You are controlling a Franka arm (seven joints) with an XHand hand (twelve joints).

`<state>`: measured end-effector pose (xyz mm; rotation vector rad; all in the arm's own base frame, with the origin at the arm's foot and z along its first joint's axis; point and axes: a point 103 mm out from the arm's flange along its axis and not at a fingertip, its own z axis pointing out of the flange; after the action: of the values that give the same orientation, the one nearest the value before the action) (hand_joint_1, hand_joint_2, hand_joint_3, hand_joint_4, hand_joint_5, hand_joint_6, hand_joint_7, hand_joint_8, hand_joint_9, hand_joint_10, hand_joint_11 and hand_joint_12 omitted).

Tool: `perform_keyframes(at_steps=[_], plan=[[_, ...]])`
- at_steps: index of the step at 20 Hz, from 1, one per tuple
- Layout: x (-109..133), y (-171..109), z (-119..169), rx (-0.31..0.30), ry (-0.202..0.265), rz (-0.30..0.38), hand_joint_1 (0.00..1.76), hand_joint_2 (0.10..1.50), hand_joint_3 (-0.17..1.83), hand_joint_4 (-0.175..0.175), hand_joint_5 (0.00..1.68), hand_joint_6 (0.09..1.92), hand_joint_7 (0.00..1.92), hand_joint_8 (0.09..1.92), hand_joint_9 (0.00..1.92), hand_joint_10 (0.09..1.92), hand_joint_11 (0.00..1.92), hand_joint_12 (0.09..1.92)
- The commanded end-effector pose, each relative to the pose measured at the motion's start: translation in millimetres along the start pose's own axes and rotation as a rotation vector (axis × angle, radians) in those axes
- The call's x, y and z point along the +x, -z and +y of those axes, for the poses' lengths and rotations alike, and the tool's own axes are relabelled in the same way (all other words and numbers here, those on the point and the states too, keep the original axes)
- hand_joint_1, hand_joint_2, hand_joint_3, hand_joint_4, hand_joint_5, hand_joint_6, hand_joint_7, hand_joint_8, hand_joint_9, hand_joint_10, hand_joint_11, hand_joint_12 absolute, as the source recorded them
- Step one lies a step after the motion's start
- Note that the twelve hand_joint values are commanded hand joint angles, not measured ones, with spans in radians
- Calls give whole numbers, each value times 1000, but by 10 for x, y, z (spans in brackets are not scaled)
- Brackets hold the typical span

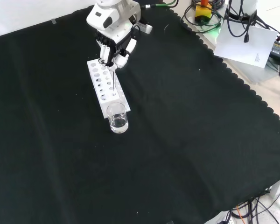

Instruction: Put the glass rod back on the white test tube rack.

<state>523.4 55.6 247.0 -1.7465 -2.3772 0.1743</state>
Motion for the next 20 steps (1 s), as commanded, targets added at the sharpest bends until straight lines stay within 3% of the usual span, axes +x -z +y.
perform_keyframes(at_steps=[1,3,7,20], plan=[[13,-9,10,98,17,0,1502,983,-175,-175,464,983,687,985,1631,1212,1647,1167],[11,2,7,100,19,-2,1523,953,-175,-175,344,826,547,905,1597,1221,1638,1187],[-61,12,-2,114,14,-1,1531,931,-175,-175,305,605,448,839,1578,1216,1626,1200],[-290,273,-124,56,-19,13,1532,925,-175,-175,291,495,370,808,1557,1217,1608,1214]])
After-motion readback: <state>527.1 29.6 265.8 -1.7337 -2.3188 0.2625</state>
